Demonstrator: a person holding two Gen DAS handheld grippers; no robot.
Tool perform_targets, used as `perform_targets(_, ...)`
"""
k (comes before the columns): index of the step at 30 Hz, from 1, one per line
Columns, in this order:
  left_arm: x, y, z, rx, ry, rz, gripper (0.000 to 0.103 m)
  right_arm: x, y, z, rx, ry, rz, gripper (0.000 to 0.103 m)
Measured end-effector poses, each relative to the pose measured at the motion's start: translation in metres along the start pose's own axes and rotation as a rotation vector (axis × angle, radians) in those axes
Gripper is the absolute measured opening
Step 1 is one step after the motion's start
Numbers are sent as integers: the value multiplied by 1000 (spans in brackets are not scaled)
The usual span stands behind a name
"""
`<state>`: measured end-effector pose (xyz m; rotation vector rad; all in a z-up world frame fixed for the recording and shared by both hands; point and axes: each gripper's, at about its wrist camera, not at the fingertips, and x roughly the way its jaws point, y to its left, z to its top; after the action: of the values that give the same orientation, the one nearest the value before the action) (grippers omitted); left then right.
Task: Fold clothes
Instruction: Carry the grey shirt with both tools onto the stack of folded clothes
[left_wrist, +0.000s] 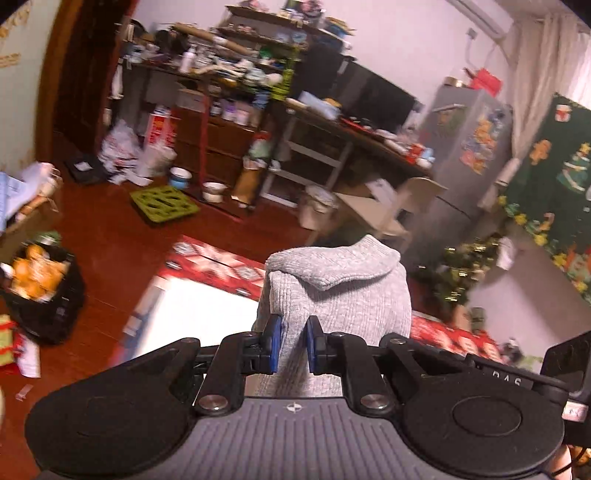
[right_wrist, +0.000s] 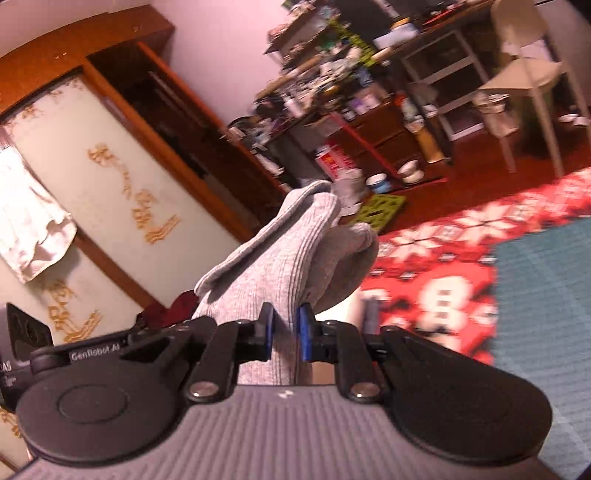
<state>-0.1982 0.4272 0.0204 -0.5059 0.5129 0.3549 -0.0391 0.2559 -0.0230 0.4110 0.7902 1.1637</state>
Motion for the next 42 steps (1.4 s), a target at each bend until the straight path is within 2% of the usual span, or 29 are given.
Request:
perform_targets(3, 7, 25, 16, 13, 3, 44, 14, 32, 13, -2, 10, 18, 25, 15)
perform_targets(7, 30, 50, 28, -8, 38, 74, 14, 78, 17, -2, 27, 47, 17, 15)
perform_targets(15, 82, 86, 23, -76, 131, 75, 14, 138, -25, -9, 67, 116, -41, 15)
perform_targets(22, 111, 106, 16, -127, 194, 82, 16, 176, -64, -19, 108, 145, -29, 17)
perform_targets(24, 113, 113, 17, -150, 204, 67, 19, 183, -73, -20, 135, 146, -5, 23)
perform_targets(26, 111, 119, 20, -180, 207, 41, 21, 183, -83, -18, 170, 136, 17, 34)
perform_targets(27, 109, 120, 21, -179, 203, 35, 25, 182, -87, -15, 181, 124, 20, 37)
perform_targets(30, 99, 119, 27, -156, 173, 26, 35, 178, -107, -3, 243, 70, 30, 54)
perform_targets(34, 94, 123, 39, -161, 143, 17, 40, 191, -145, 19, 356, 35, 30, 82)
perform_targets(38, 106, 124, 45, -187, 151, 13, 41, 231, -180, 28, 483, 111, 79, 85)
perform_targets(40, 111, 124, 47, -195, 157, 9, 41, 249, -190, 29, 500, 133, 68, 85)
perform_targets(42, 116, 122, 45, -195, 169, 8, 41, 265, -196, 29, 509, 153, 97, 85)
